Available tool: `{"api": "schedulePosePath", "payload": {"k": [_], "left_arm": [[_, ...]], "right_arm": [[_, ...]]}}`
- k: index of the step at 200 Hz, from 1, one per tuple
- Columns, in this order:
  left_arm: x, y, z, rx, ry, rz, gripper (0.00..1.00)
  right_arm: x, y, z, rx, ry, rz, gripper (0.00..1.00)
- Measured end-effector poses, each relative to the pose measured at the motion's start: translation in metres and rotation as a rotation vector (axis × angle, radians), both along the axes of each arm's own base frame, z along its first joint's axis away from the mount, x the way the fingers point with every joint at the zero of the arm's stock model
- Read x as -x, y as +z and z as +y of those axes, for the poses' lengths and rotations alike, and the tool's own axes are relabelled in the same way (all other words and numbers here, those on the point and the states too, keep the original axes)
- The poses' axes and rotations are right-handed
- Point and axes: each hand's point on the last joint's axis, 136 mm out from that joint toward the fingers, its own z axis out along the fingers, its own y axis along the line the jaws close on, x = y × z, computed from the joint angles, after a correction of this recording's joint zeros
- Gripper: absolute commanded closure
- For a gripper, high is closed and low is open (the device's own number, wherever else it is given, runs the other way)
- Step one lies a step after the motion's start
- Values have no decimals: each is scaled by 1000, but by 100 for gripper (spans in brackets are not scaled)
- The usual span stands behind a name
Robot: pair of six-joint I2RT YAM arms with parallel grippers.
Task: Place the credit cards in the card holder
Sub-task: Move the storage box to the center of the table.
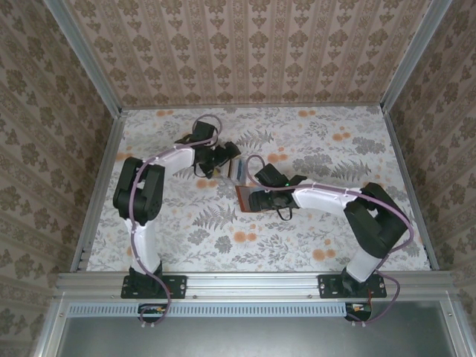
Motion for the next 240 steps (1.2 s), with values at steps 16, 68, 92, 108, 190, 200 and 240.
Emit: {"api": "schedulePosePath", "payload": {"k": [16,68,92,108,190,200,240], "left_arm": [[-5,3,-10,19,-2,-7,0],[-1,5,-36,81,28,4,0],[11,0,-46,113,53,27,0],[23,-4,-46,128,76,53,0],[35,63,-9,264,117,-34,0],[36,75,4,271,126,-65,0],[57,89,50,214,118,-127,0]], "right_arm": [[0,6,0,-11,-3,-11,14],[-1,22,2,-53,-13,-38,15],[-5,39,7,-147,-44,-44,17],[-17,48,5,-226,-92,-28,19],[-88,74,13,-353,-199,-36,22],[-94,72,17,-351,-199,-34,21],[-111,73,37,-253,-205,-58,15]]}}
